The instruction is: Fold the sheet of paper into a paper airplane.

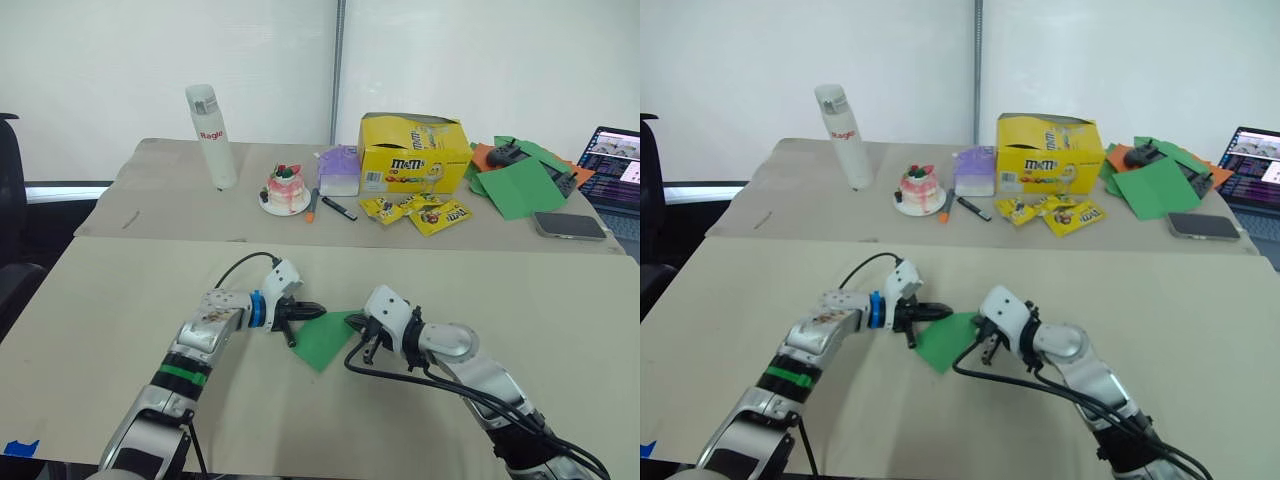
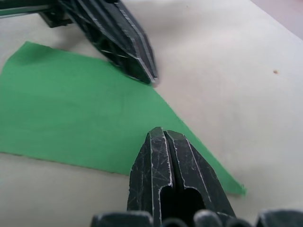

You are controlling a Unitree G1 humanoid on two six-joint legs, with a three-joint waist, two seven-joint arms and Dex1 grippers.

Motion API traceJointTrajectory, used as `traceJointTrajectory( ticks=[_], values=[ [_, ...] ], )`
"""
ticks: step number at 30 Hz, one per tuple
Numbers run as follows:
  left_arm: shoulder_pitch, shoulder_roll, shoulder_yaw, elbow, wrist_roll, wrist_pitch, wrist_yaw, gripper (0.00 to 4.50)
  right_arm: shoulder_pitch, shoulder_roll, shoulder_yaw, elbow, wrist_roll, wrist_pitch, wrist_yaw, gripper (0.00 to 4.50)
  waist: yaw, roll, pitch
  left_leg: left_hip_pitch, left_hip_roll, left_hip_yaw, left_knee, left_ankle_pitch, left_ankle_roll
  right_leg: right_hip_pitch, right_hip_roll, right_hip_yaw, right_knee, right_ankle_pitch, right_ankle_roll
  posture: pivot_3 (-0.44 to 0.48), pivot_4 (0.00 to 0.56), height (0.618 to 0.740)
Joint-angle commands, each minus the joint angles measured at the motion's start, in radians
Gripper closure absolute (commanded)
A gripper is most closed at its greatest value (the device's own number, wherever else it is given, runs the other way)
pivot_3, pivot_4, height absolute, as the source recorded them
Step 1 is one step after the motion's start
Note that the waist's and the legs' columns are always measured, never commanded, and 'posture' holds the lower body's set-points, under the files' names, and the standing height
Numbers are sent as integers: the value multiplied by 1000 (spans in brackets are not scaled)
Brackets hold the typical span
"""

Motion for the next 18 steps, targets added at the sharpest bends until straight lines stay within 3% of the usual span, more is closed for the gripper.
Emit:
traceJointTrajectory(
  ticks=[1, 7, 15, 18],
  values=[
    [48, 58, 45, -69, -38, 43, -15, 4452, 3, 0, 21, 34, -9, 1, 14, 4500, 1, 0, 0, 0, 0, 0, 0, 0, 0, 0, 0, 0, 0, 0, 0, 0, 150, 722],
    [64, 102, 89, -102, -96, 42, -49, 4452, -6, 0, 26, 45, -9, -9, 26, 4500, 4, 0, 0, 1, 0, 0, 0, 0, 0, 0, 0, 0, 1, 0, 0, 0, 150, 722],
    [-16, 77, 80, -62, -145, 87, -95, 4452, -2, -37, -30, -21, 23, -20, 60, 4500, 9, -1, 0, -1, -1, 0, 0, 0, 0, -1, -1, -1, 0, 0, 0, 0, 150, 722],
    [-82, 72, 74, 7, -145, 98, -118, 3702, 12, -58, -39, -59, 38, -24, 77, 4500, 12, -1, 0, -1, -1, 0, 0, 0, 0, -1, -1, -1, 0, 0, 0, 0, 150, 722]
  ],
)
